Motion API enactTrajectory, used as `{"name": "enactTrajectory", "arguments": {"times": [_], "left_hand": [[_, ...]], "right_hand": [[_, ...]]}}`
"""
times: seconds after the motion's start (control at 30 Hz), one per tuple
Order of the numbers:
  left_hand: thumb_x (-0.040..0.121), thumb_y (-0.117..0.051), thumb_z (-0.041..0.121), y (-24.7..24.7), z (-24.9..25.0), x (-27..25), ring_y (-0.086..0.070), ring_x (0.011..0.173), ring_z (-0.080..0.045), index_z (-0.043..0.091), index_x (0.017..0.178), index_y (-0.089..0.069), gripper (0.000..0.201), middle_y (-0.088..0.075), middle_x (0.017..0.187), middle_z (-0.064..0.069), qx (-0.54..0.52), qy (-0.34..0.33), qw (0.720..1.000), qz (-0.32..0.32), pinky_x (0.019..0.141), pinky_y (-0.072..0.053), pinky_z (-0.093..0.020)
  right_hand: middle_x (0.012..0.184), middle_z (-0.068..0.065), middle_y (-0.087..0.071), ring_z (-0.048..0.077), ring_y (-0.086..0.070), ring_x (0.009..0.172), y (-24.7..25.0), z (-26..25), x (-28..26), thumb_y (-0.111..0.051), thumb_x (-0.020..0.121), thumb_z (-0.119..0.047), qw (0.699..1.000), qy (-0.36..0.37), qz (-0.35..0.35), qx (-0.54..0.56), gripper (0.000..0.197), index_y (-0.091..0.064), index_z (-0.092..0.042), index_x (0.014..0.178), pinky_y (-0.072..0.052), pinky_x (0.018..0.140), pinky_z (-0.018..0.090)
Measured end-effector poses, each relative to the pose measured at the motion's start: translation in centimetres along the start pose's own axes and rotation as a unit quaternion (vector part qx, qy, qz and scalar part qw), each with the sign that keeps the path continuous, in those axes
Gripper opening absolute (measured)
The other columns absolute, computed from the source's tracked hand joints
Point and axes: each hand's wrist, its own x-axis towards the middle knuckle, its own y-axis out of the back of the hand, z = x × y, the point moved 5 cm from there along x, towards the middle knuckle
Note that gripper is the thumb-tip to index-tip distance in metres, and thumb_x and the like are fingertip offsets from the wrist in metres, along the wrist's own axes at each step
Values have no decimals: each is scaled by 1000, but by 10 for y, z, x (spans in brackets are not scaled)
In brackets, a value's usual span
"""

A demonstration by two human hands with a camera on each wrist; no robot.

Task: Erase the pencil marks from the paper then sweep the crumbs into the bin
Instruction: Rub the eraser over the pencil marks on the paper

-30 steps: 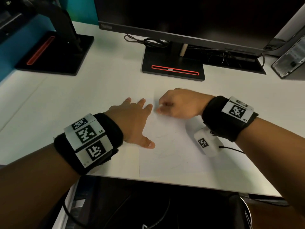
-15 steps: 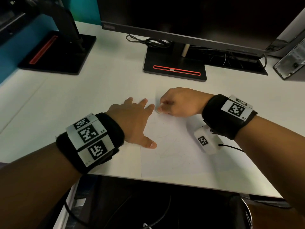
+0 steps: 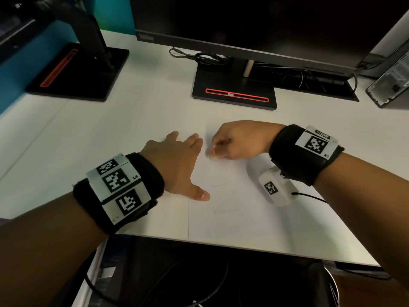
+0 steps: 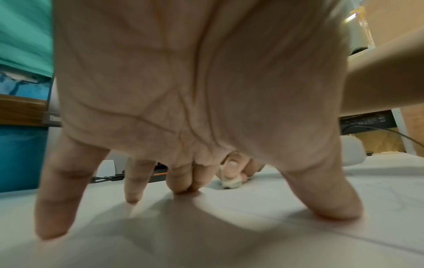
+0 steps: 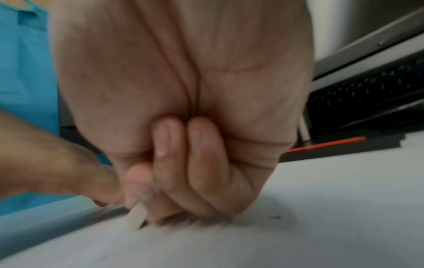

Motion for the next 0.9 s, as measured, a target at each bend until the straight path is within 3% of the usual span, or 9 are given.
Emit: {"name": "enactTrajectory", "arguments": {"times": [0.1, 0.23, 0.33, 0.4, 0.5, 0.63, 0.73, 0.8, 0.9], "left_hand": [[69, -57, 87, 0, 0, 0, 6, 154, -30, 24, 159, 8, 128, 12, 167, 11, -6, -2, 1000, 4, 115, -29, -57], [68, -55, 89, -1, -1, 1, 6, 154, -28, 24, 158, 11, 129, 14, 166, 11, 0, 2, 1000, -1, 115, -29, -56], [69, -55, 88, -1, 0, 1, 6, 154, -28, 24, 158, 11, 129, 14, 166, 11, 0, 1, 1000, 0, 115, -29, -56], [69, -56, 88, 0, 0, 1, 6, 154, -29, 25, 158, 10, 128, 13, 166, 11, -4, 1, 1000, 1, 115, -29, -56], [69, -56, 88, -1, -1, 1, 6, 154, -29, 25, 158, 11, 128, 14, 166, 11, 0, 4, 1000, -3, 115, -30, -56], [69, -57, 87, 1, 1, -1, 5, 154, -29, 25, 159, 7, 127, 10, 167, 11, -2, 2, 1000, 2, 115, -30, -56], [68, -58, 87, 0, 0, 0, 5, 154, -29, 27, 159, 8, 127, 11, 167, 12, -10, 3, 1000, -1, 115, -30, -57], [69, -56, 88, 0, -1, 0, 7, 154, -28, 26, 159, 10, 128, 14, 166, 12, -3, 6, 1000, -6, 116, -29, -56], [69, -56, 87, 0, 0, 0, 7, 154, -28, 24, 159, 10, 128, 14, 166, 11, 1, 6, 1000, -2, 116, -29, -56]], "right_hand": [[69, -6, -54, 12, -50, 66, 0, -6, 0, -47, 104, -42, 999, 25, 37, -25, 40, -54, -25, 69, -38, 64, 27], [67, -5, -53, 15, -50, 63, -11, -5, -3, -50, 102, -45, 1000, 14, -23, 3, 40, -56, -24, 69, -45, 68, 31], [69, -8, -52, 10, -48, 65, 2, -3, -2, -47, 104, -43, 999, 8, 46, -22, 41, -51, -26, 67, -36, 63, 25], [72, -9, -55, 8, -51, 69, -4, -10, -1, -47, 104, -41, 999, 26, 32, -18, 36, -55, -30, 71, -38, 66, 23], [70, -4, -56, 15, -51, 67, -13, -11, -2, -50, 102, -44, 999, 18, -26, -1, 36, -61, -22, 75, -46, 71, 32], [69, -2, -56, 15, -51, 66, 1, -8, 4, -46, 105, -41, 999, 10, 45, -15, 41, -59, -18, 74, -40, 66, 30], [82, -1, -67, 18, -60, 77, -13, -14, 3, -47, 104, -43, 999, 29, -9, -18, 36, -70, -18, 92, -50, 77, 33], [73, 0, -59, 18, -54, 69, -13, -10, 1, -49, 102, -46, 999, 9, -33, 3, 39, -64, -17, 81, -47, 72, 32], [70, 0, -54, 18, -50, 68, 0, -5, 1, -47, 104, -45, 1000, -4, 24, -8, 43, -58, -16, 74, -40, 64, 28]]}}
